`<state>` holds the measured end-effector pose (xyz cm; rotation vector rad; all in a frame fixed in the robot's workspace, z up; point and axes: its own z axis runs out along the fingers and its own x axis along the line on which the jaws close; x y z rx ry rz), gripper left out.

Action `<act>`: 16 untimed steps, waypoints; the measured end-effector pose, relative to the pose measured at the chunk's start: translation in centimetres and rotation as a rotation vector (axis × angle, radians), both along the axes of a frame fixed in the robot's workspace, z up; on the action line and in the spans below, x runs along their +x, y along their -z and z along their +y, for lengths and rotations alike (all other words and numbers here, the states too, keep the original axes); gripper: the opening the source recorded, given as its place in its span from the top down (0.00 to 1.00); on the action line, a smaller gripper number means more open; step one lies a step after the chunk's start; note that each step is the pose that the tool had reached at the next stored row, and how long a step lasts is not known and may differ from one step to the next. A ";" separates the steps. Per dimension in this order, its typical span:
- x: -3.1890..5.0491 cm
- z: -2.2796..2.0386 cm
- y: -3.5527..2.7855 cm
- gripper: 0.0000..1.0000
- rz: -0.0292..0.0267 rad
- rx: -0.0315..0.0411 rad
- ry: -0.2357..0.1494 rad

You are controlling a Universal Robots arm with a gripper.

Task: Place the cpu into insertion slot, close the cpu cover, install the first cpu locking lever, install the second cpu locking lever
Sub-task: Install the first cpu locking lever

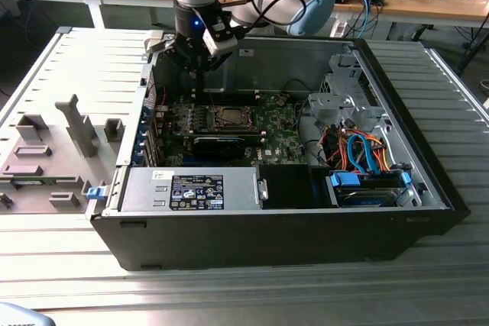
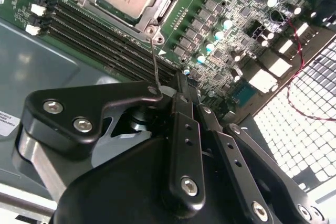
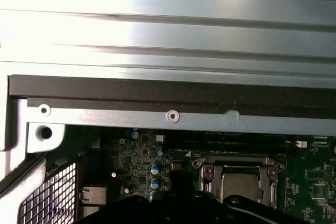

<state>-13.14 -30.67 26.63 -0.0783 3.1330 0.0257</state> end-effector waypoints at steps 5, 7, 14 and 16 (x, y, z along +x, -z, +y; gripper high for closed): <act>0.15 0.32 0.13 0.89 0.0001 -0.0001 -0.004; 0.20 0.37 0.14 0.89 0.0001 0.0000 -0.005; 0.40 0.53 0.19 0.89 0.0000 -0.0001 -0.006; 0.48 0.60 0.21 0.89 0.0001 -0.0001 -0.007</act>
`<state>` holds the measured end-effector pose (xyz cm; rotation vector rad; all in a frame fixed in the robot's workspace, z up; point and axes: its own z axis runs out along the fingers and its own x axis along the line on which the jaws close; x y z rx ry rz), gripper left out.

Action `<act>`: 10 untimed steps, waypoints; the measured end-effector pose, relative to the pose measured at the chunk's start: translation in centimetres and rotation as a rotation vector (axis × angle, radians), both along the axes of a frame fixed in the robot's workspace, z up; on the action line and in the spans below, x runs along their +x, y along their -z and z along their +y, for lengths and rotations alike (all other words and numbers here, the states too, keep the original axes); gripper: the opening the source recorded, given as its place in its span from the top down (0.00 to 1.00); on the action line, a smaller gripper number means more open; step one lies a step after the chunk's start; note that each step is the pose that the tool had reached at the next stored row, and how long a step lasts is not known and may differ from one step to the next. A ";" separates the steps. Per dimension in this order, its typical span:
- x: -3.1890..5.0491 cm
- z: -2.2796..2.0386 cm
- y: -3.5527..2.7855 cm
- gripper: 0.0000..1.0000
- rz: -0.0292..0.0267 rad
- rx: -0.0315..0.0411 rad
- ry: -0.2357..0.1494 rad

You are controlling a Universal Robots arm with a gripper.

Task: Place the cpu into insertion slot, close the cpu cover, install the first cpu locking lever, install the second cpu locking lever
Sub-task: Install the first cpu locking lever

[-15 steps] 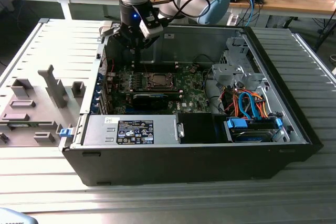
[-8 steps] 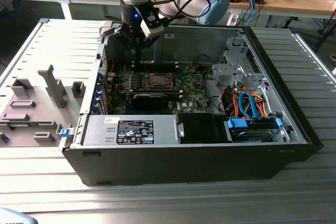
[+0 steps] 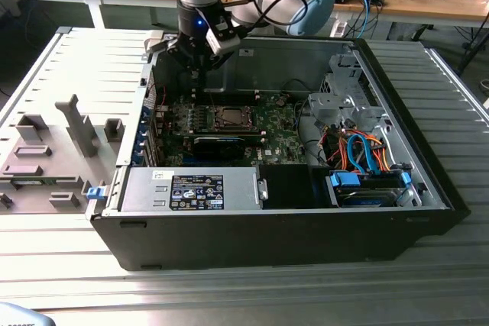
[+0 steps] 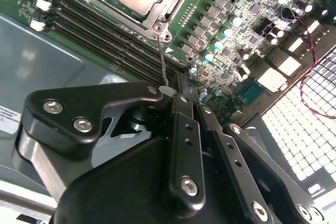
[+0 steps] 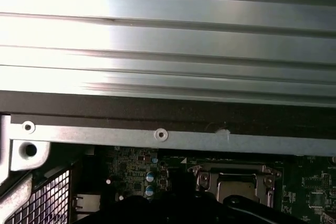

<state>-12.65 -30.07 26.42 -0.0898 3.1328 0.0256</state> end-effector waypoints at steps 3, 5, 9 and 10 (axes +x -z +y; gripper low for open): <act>0.10 0.08 0.02 0.89 0.0000 0.0000 -0.001; 0.15 0.12 0.03 0.89 0.0000 0.0000 -0.002; 0.28 0.23 0.07 0.89 0.0000 0.0001 -0.003; 0.31 0.25 0.07 0.89 0.0000 0.0000 -0.004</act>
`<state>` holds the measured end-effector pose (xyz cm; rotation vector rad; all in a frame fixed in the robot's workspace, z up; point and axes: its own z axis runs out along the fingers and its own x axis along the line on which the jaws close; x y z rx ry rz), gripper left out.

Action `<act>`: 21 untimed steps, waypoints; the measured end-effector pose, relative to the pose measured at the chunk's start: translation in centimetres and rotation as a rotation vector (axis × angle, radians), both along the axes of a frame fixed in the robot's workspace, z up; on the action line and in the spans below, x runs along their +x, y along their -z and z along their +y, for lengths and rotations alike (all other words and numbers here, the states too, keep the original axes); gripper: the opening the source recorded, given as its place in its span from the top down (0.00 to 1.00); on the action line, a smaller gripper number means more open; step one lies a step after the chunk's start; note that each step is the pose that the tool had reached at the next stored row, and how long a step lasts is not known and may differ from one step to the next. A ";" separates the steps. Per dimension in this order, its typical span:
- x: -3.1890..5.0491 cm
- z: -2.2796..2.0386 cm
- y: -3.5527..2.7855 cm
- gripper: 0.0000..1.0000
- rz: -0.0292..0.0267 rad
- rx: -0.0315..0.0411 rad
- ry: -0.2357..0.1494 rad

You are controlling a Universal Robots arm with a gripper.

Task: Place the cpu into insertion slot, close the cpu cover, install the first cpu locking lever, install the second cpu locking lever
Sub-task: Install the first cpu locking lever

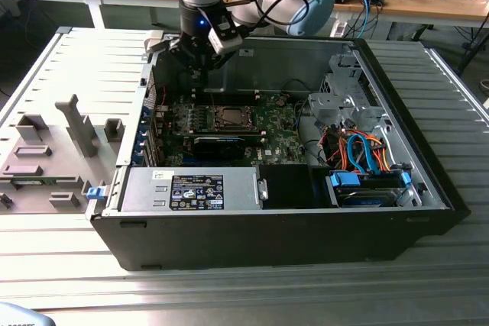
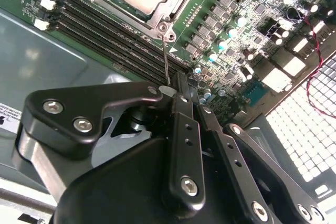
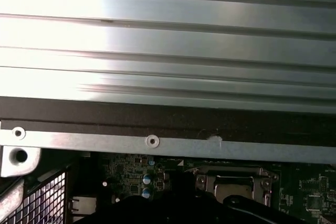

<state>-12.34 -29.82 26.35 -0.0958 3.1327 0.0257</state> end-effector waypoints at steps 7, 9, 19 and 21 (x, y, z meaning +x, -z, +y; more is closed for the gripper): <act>0.28 0.12 0.05 0.89 0.0000 0.0000 -0.002; 0.39 0.16 0.07 0.89 0.0000 0.0000 -0.002; 0.79 0.28 0.15 0.89 0.0000 0.0000 -0.004; 0.85 0.31 0.16 0.89 0.0000 0.0000 -0.004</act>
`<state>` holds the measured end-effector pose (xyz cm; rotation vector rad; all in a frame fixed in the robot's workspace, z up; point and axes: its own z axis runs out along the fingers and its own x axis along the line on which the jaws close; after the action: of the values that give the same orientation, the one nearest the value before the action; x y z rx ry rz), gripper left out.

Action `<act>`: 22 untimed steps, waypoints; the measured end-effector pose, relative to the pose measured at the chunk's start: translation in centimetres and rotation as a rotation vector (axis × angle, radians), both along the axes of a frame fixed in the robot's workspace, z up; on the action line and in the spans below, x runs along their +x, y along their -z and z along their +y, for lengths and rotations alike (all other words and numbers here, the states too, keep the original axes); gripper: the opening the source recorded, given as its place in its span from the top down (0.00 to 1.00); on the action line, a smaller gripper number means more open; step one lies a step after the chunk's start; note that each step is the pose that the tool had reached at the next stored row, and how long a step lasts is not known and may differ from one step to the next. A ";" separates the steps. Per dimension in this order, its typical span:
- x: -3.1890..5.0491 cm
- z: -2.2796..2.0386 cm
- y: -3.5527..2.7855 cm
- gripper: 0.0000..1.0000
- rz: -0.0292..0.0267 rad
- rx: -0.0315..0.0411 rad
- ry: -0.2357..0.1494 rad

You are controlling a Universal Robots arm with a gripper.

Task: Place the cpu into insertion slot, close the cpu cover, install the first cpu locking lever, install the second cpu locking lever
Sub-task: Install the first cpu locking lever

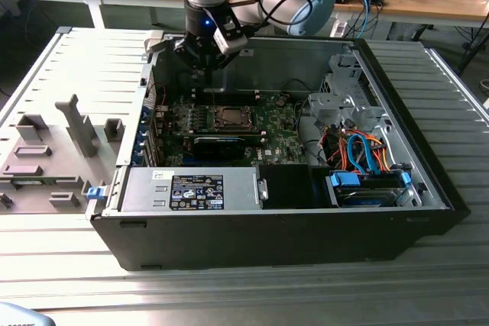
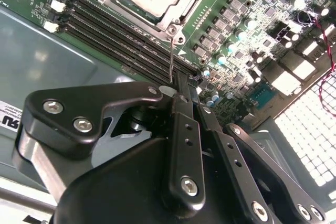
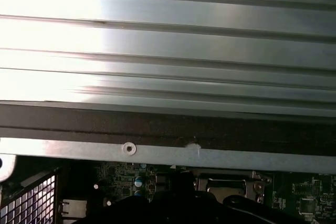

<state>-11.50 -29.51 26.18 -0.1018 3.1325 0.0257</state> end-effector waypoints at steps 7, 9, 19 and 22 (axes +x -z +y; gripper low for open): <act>0.30 0.15 0.08 0.89 -0.0001 0.0001 -0.001; 0.37 0.18 0.10 0.89 0.0000 0.0000 -0.001; 1.08 0.28 0.98 0.89 0.0001 0.0000 -0.002; 1.09 0.28 1.32 0.89 0.0000 0.0000 -0.002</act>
<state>-10.41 -29.23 24.86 -0.1045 3.1324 0.0258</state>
